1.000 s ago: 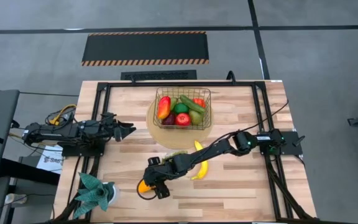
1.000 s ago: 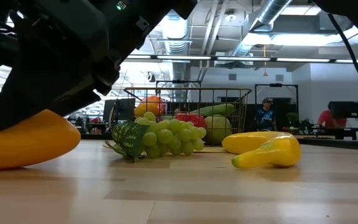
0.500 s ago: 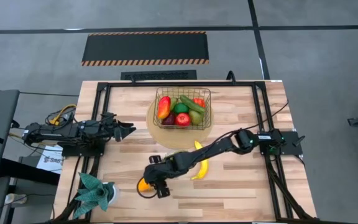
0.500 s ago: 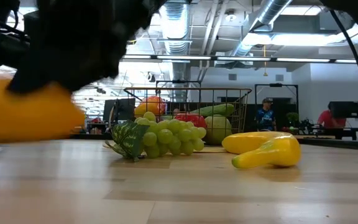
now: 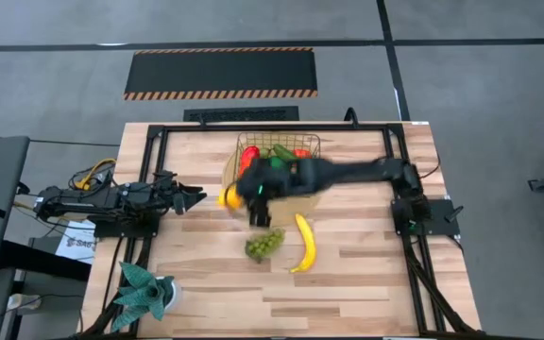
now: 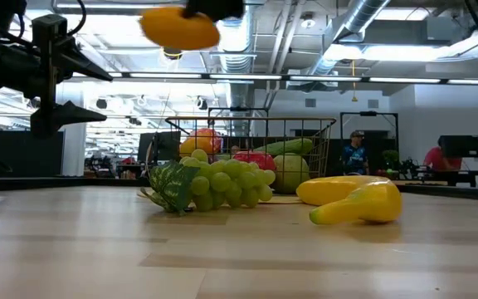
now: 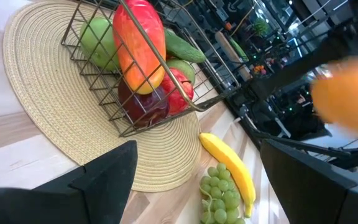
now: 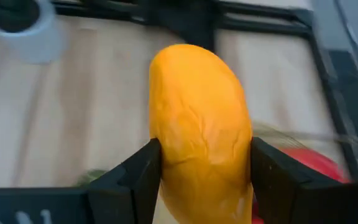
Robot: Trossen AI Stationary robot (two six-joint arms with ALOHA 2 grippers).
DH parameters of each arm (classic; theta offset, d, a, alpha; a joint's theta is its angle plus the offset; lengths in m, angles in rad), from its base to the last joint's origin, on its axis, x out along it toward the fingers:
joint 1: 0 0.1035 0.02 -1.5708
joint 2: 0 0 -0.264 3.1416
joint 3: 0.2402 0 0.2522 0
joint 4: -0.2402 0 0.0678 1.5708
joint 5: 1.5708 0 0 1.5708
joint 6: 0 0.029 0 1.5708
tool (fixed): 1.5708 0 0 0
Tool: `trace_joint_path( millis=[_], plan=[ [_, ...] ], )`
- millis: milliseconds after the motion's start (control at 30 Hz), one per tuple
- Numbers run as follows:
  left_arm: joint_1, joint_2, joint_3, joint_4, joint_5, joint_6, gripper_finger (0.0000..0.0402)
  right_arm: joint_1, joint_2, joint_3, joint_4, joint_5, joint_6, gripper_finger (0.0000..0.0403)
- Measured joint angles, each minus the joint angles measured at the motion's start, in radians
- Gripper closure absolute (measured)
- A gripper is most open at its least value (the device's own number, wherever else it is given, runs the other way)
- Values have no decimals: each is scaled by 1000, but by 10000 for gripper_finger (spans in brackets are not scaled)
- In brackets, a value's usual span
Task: Build produce basket
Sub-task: Put the yellow mango into the wire basket, then put the yellow banana into the wire basket
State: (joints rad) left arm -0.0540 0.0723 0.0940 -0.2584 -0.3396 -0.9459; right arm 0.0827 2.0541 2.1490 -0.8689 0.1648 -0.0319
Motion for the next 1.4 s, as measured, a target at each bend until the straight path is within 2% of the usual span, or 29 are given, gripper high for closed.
trace_joint_path(
  millis=[167, 333, 567, 767, 1000, 1133, 1400],
  plan=[
    [0, 0, 0, 1, 0, 0, 74, -121, -81, 0, -126, 6, 4, 184],
    [0, 0, 0, 1, 0, 0, 74, -220, -88, -25, -221, -3, -27, 184],
    [0, 0, 0, 0, -12, 0, 74, -309, -87, -236, -140, -109, -53, 184],
    [0, 0, 0, 0, -30, 0, 74, -356, -86, -418, 6, -128, -68, 184],
    [0, 0, 0, 0, -41, 0, 74, -394, -86, -490, 104, -185, -63, 181],
    [0, 0, 0, -1, -65, 0, 74, -392, -86, -489, 104, -182, -71, 158],
    [0, 0, 0, -2, -92, 0, 74, -408, -106, -455, 60, -165, -73, 86]
  ],
)
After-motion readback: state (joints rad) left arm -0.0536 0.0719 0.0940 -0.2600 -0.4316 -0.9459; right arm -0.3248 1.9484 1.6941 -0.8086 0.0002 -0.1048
